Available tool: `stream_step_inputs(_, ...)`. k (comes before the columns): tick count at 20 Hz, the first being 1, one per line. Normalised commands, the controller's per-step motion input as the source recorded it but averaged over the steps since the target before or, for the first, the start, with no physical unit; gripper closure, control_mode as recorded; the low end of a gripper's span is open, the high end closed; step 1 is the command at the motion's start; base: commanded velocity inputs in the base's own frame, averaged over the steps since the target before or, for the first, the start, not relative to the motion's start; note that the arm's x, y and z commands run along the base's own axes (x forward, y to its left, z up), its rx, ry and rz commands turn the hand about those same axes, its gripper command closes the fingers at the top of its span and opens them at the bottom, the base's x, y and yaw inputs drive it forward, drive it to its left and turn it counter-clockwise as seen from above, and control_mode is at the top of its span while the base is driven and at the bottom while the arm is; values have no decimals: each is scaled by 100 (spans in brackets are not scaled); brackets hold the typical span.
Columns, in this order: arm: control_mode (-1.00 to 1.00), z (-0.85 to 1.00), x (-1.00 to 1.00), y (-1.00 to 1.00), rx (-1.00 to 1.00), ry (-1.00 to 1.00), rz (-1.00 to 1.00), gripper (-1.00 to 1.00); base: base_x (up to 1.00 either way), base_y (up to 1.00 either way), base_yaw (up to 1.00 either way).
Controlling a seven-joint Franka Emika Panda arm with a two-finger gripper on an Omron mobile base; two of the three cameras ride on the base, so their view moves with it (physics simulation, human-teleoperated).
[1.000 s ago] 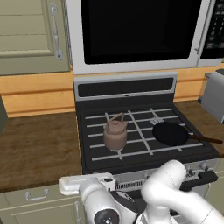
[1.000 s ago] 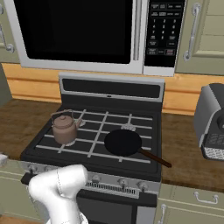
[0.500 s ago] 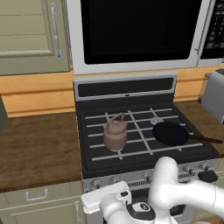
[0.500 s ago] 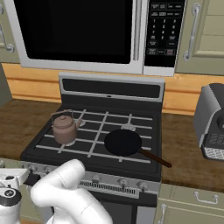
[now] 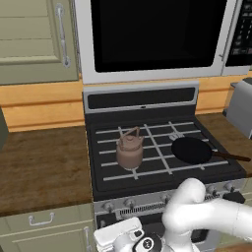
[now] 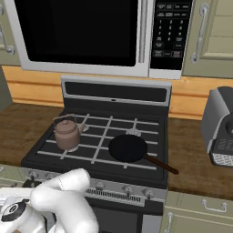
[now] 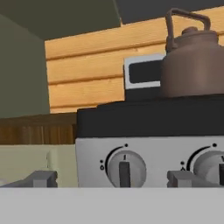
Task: Pick the kettle from the counter and place it on a stove burner. Then turn the burner on.
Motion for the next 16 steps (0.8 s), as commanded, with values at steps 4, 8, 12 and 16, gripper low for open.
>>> stream_step_inputs(4,-100,-47,51,28,0,-15,-32,-100,0,0,0)
stream_step_inputs(8,-100,-9,51,4,0,-4,-9,-100,0,0,0)
stream_step_inputs(12,-100,-9,21,-31,4,-3,0,-100,0,0,0)
stream_step_inputs(16,-100,0,16,-48,12,-1,0,-100,0,0,0)
